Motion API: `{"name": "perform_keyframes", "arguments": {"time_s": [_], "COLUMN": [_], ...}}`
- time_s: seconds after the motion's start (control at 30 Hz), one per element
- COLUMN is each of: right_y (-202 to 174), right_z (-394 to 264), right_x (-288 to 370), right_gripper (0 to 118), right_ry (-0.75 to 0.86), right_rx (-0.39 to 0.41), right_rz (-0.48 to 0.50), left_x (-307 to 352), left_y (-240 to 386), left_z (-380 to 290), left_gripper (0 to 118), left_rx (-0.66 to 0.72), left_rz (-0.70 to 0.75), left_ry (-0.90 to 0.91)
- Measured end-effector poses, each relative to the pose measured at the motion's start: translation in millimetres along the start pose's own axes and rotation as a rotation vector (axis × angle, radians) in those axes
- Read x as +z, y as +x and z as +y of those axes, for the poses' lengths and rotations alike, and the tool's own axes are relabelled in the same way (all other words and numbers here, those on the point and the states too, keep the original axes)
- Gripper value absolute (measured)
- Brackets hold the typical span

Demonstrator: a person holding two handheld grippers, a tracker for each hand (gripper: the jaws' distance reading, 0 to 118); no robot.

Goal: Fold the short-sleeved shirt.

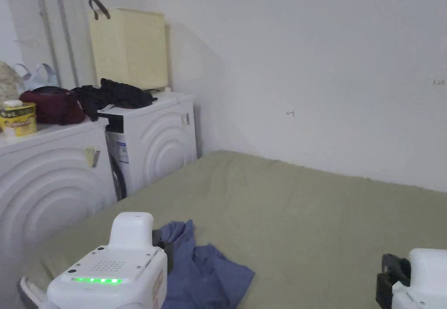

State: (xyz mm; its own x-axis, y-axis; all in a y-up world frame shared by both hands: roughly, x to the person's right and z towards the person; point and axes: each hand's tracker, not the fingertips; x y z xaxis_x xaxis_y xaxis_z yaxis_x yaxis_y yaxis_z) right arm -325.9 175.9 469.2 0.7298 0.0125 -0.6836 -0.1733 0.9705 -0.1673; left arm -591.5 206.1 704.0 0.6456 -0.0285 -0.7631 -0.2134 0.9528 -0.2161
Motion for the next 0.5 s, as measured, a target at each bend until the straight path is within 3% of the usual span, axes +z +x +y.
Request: {"name": "perform_keyframes", "arguments": {"time_s": [0.2, 0.5], "right_y": [-40, -46], "right_z": [-2, -7], "right_x": [-16, -30], "right_gripper": [0, 0], "right_ry": [-0.007, -0.036], "right_rx": [0.012, 0.026], "right_rz": [0.094, 0.115], "left_x": [16, -10], "left_y": [-46, -63], "left_z": [-6, -13], "left_gripper": [0, 0], "left_rx": [0.036, 0.076], "left_rz": [0.102, 0.121], "left_ry": [-0.005, -0.050]}}
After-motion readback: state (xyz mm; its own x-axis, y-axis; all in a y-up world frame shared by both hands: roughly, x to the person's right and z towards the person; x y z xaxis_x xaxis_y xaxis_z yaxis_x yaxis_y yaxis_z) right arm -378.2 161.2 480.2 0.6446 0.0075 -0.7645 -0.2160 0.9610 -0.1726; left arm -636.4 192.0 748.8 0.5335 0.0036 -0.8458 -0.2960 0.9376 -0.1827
